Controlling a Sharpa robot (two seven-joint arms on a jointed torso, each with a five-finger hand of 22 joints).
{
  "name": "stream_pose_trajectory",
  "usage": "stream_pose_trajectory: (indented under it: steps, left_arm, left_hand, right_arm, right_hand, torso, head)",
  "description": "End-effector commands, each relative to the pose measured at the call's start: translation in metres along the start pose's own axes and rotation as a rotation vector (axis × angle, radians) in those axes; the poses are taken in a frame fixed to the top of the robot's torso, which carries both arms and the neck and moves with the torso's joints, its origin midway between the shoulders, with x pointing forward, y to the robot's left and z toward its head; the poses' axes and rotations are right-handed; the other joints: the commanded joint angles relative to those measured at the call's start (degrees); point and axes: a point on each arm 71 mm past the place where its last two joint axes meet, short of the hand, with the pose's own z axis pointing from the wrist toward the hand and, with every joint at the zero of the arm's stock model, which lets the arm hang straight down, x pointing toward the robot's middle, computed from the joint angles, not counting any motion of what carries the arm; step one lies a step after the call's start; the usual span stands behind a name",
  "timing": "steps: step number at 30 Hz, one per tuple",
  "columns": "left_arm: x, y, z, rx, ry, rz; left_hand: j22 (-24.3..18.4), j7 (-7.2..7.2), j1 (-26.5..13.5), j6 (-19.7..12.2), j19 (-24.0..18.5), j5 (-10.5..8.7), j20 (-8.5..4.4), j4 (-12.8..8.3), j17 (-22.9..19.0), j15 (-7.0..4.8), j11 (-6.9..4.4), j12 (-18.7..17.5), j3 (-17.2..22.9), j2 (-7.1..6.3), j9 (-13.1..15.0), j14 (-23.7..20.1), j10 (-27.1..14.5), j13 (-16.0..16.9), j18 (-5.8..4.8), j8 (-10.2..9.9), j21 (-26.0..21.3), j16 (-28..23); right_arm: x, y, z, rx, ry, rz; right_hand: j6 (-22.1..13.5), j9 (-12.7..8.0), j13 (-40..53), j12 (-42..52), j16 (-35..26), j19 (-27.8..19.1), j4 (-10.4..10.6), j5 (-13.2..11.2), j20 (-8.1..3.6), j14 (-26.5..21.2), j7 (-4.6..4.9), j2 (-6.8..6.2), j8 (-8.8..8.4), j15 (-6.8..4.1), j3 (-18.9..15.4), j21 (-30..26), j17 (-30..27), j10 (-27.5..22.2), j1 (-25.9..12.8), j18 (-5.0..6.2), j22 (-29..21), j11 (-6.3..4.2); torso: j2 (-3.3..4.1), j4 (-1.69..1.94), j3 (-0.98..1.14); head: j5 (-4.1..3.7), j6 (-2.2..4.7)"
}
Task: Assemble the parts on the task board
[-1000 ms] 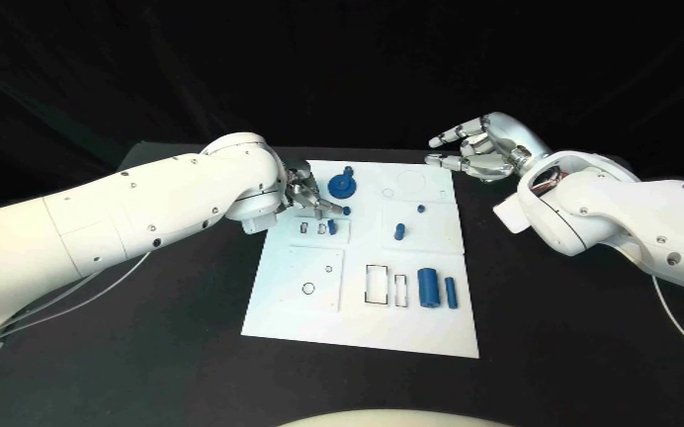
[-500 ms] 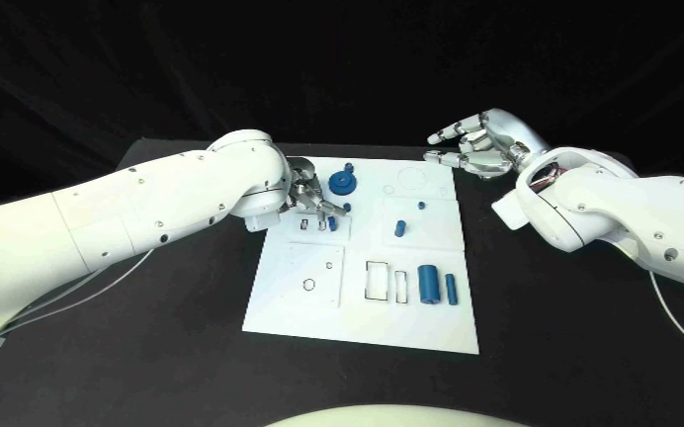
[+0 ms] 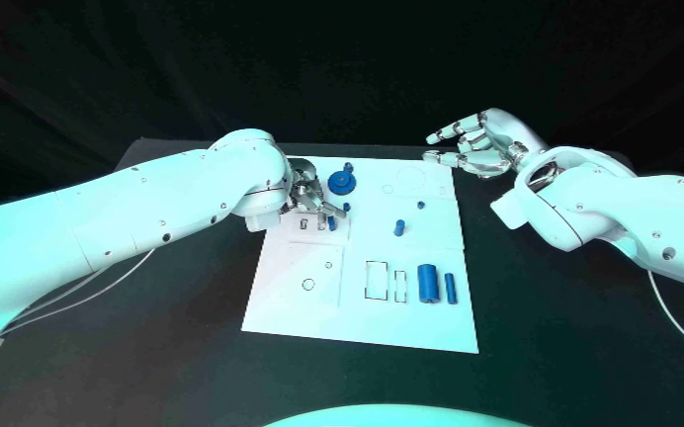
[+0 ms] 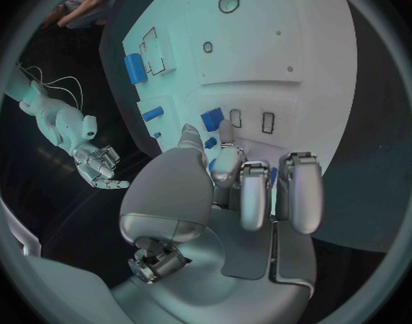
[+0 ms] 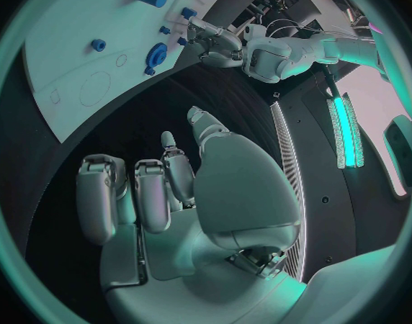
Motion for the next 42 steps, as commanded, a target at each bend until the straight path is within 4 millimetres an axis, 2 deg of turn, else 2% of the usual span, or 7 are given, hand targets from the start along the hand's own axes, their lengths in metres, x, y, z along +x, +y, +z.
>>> stream_pose_trajectory:
  steps: [1,24,31,36,40,42]
  left_arm:
    - [0.0018,-0.0009,0.0007,-0.001,0.026,0.009]
    - [0.0046,-0.0018,0.0049,-0.007,0.050,0.011]
    - [0.0048,-0.0026,0.0052,-0.004,0.050,0.000]
    - [0.0051,-0.0035,0.0052,0.004,0.051,-0.026]
    - [0.0052,-0.0037,0.0051,0.012,0.053,-0.055]
    - [0.0052,-0.0034,0.0050,0.014,0.056,-0.066]
  left_hand:
    - [4.8,0.08,0.5,-0.3,1.2,-0.10,-0.12,-0.1,12.7,-0.21,0.03,-0.3,-0.1,0.37,0.1,5.4,-0.3,-0.1,-0.95,0.4,0.3,0.1]
    - [4.9,0.11,3.3,-1.0,1.1,-0.08,-0.04,-0.5,12.8,-0.17,0.06,-0.6,1.2,1.41,1.7,5.4,-0.6,-0.4,-0.96,0.8,0.4,0.1]
    - [4.9,0.12,5.2,-1.4,1.1,-0.05,-0.03,-0.8,12.7,-0.17,0.05,-1.0,2.9,2.03,2.4,5.4,-1.0,-1.0,-0.94,0.9,0.3,0.1]
    - [4.7,-0.08,8.7,-2.1,0.9,-0.01,-0.08,-2.0,12.7,-0.33,-0.12,-1.7,6.1,3.09,3.0,5.4,-1.5,-1.7,-0.89,0.6,0.3,0.1]
    - [4.4,-0.38,14.0,-3.2,0.7,0.04,-0.32,-4.4,12.7,-0.68,-0.47,-2.6,11.4,4.30,3.0,5.3,-2.2,-2.4,-0.82,-0.4,0.1,0.1]
    - [4.3,-0.30,15.8,-3.7,0.6,0.07,-0.44,-5.3,12.7,-0.72,-0.44,-3.1,14.0,3.91,2.9,5.3,-2.6,-2.9,-0.79,-1.0,0.1,0.1]
  right_arm:
    - [0.0017,0.0003,0.0002,-0.004,0.014,-0.002]
    - [0.0043,0.0007,0.0009,-0.005,0.025,0.006]
    - [0.0054,0.0004,0.0013,-0.004,0.028,0.007]
    - [0.0060,0.0000,0.0014,-0.003,0.031,0.008]
    - [0.0062,-0.0003,0.0014,-0.002,0.033,0.008]
    - [0.0063,-0.0004,0.0015,-0.002,0.034,0.008]
  right_hand:
    - [0.1,0.0,3.7,0.0,-0.5,1.7,-0.1,0.5,-0.36,3.8,0.00,0.41,0.33,-0.21,-0.4,-0.4,5.9,0.1,-0.4,0.44,7.9,-0.24]
    - [0.1,0.0,3.7,0.0,-0.6,1.6,-0.1,0.5,-0.36,3.7,0.00,0.43,0.33,-0.22,-0.4,-0.6,5.8,0.1,-0.4,0.48,7.8,-0.24]
    - [0.1,0.0,3.7,0.0,-0.6,1.6,-0.1,0.5,-0.36,3.7,0.00,0.43,0.33,-0.22,-0.4,-0.6,5.8,0.1,-0.4,0.48,7.8,-0.24]
    - [0.1,0.0,3.8,0.1,-0.6,1.6,-0.1,0.7,-0.37,3.7,0.00,0.50,0.34,-0.22,-0.4,-0.6,5.7,0.2,-0.4,0.48,7.8,-0.25]
    - [0.1,0.0,3.8,0.1,-0.6,1.6,-0.1,0.7,-0.37,3.7,0.00,0.50,0.34,-0.22,-0.4,-0.6,5.7,0.2,-0.4,0.48,7.8,-0.25]
    - [0.1,0.0,3.8,0.1,-0.6,1.6,-0.1,0.7,-0.37,3.7,0.00,0.50,0.34,-0.22,-0.4,-0.6,5.7,0.2,-0.4,0.48,7.8,-0.25]
  torso:
    - [0.05,0.01,0.01]
    - [0.05,0.04,0.04]
    - [0.06,0.01,0.03]
    - [0.01,0.01,0.02]
    - [0.03,0.03,0.04]
    - [0.02,0.03,0.04]
  head:
    - [-0.04,-0.01]
    - [-0.13,-0.36]
    - [-0.13,-0.47]
    - [-0.12,-0.54]
    - [-0.10,-0.55]
    - [-0.10,-0.57]
